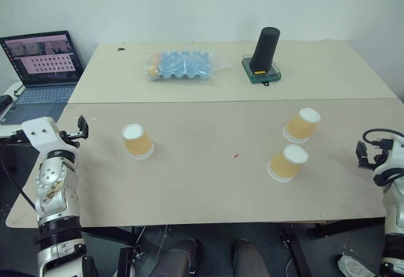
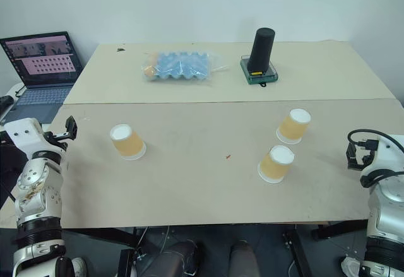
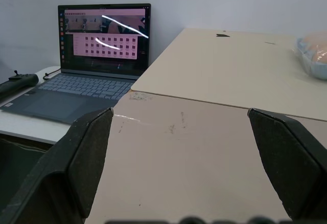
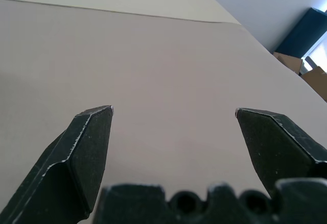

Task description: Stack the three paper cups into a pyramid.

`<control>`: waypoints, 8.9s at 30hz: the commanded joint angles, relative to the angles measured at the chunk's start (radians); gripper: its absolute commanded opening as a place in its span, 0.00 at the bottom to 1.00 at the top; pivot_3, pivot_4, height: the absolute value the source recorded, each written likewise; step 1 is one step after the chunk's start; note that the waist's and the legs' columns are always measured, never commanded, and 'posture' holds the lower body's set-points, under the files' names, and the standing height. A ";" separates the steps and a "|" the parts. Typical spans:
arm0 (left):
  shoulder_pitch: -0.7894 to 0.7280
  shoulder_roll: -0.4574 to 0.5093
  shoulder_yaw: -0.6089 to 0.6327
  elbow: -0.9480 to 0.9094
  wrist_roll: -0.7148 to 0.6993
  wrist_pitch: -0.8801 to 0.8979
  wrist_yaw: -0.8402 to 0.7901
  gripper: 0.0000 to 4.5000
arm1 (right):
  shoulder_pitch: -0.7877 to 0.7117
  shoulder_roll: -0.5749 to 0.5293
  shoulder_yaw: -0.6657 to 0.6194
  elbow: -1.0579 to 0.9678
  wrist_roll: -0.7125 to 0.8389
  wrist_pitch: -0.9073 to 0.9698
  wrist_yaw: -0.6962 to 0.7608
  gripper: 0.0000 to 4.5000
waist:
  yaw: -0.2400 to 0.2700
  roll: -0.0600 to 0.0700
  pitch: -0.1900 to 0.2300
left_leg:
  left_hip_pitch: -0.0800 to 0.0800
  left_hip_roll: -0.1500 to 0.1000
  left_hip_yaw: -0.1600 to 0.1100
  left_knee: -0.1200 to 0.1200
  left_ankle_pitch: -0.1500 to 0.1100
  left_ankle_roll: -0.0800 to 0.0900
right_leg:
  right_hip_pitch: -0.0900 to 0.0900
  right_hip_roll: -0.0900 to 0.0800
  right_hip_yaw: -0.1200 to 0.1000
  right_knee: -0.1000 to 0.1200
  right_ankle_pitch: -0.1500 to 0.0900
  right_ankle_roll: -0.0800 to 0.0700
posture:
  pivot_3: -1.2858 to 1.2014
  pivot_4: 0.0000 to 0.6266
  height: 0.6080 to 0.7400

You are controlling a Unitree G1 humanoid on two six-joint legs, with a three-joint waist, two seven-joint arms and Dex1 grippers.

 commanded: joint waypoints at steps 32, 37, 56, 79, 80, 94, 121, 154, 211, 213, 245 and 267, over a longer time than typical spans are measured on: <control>0.035 0.317 -0.367 -0.786 -0.540 0.539 -0.693 1.00 | 0.449 -0.254 -0.251 -0.544 0.607 0.341 0.820 0.99 | -0.004 0.009 -0.003 | 0.010 0.019 0.019 -0.016 -0.003 -0.003 | 0.003 0.015 0.019 -0.014 0.004 -0.005 | 0.52 0.24 0.91; 0.014 0.306 -0.364 -0.787 -0.555 0.554 -0.681 1.00 | 0.402 -0.256 -0.101 -0.597 0.544 0.320 0.802 0.99 | -0.004 0.006 -0.002 | 0.011 0.020 0.026 -0.016 -0.003 -0.003 | 0.003 0.013 0.021 -0.015 0.001 0.000 | 0.52 0.24 0.91; -0.023 0.311 -0.326 -0.831 -0.643 0.635 -0.589 1.00 | 0.153 -0.226 0.181 -0.523 0.315 0.228 0.700 0.99 | 0.005 0.001 0.001 | 0.010 0.020 0.029 -0.016 -0.005 -0.001 | 0.001 0.013 0.021 -0.016 0.007 -0.007 | 0.52 0.24 0.91; -0.017 0.313 -0.320 -0.843 -0.669 0.648 -0.554 1.00 | 0.050 -0.185 0.275 -0.495 0.287 0.248 0.690 0.70 | 0.005 0.001 0.001 | 0.010 0.020 0.029 -0.015 -0.005 -0.001 | 0.000 0.014 0.022 -0.015 0.007 -0.007 | 0.52 0.24 0.91; -0.011 0.317 -0.319 -0.842 -0.663 0.646 -0.555 1.00 | 0.045 -0.185 0.275 -0.495 0.291 0.254 0.690 0.63 | 0.004 0.001 0.001 | 0.010 0.020 0.029 -0.015 -0.005 -0.001 | 0.000 0.014 0.022 -0.015 0.007 -0.007 | 0.52 0.24 0.91; 0.056 0.362 -0.282 -0.868 -0.654 0.642 -0.557 1.00 | -0.296 -0.102 0.422 -0.451 0.311 0.275 0.722 0.63 | -0.009 0.000 0.002 | 0.011 0.022 0.031 -0.016 -0.004 -0.002 | -0.001 0.015 0.023 -0.015 0.008 -0.008 | 0.52 0.24 0.91; 0.207 0.425 -0.182 -0.832 -0.514 0.567 -0.660 1.00 | -0.586 0.183 0.780 -0.114 0.058 0.124 0.874 0.63 | -0.007 -0.001 0.002 | 0.008 0.032 0.032 -0.016 -0.003 -0.012 | -0.012 0.027 0.024 -0.015 0.013 -0.015 | 0.52 0.24 0.91; 0.105 0.364 -0.261 -0.851 -0.519 0.581 -0.635 1.00 | -0.006 -0.023 0.278 -0.586 0.091 0.425 0.495 1.00 | -0.004 -0.001 0.002 | 0.008 0.039 0.036 -0.016 -0.007 -0.010 | -0.010 0.032 0.028 -0.013 0.014 -0.017 | 0.52 0.24 0.91; 0.090 0.370 -0.259 -0.841 -0.533 0.596 -0.628 1.00 | -0.376 0.289 0.255 -0.091 -0.014 0.101 -0.002 1.00 | -0.027 -0.001 0.001 | 0.010 0.044 0.039 -0.016 -0.001 -0.020 | -0.011 0.040 0.032 -0.012 0.017 -0.022 | 0.52 0.24 0.91; 0.090 0.369 -0.259 -0.840 -0.534 0.597 -0.626 1.00 | -0.373 0.290 0.258 -0.095 -0.014 0.097 0.002 1.00 | -0.027 -0.001 0.001 | 0.010 0.044 0.039 -0.016 -0.001 -0.020 | -0.011 0.040 0.032 -0.012 0.017 -0.022 | 0.52 0.24 0.91; 0.064 0.367 -0.277 -0.828 -0.546 0.608 -0.621 1.00 | -0.376 -0.040 0.468 -0.355 0.328 0.221 0.853 0.59 | -0.027 -0.001 0.001 | 0.010 0.049 0.041 -0.015 -0.007 -0.014 | -0.010 0.042 0.031 -0.014 0.018 -0.023 | 0.52 0.24 0.91; 0.075 0.382 -0.260 -0.846 -0.564 0.620 -0.606 1.00 | -0.457 0.074 0.620 -0.135 0.090 0.016 0.867 0.59 | -0.026 -0.001 0.001 | 0.009 0.049 0.042 -0.015 -0.006 -0.016 | -0.012 0.043 0.032 -0.014 0.018 -0.024 | 0.52 0.24 0.91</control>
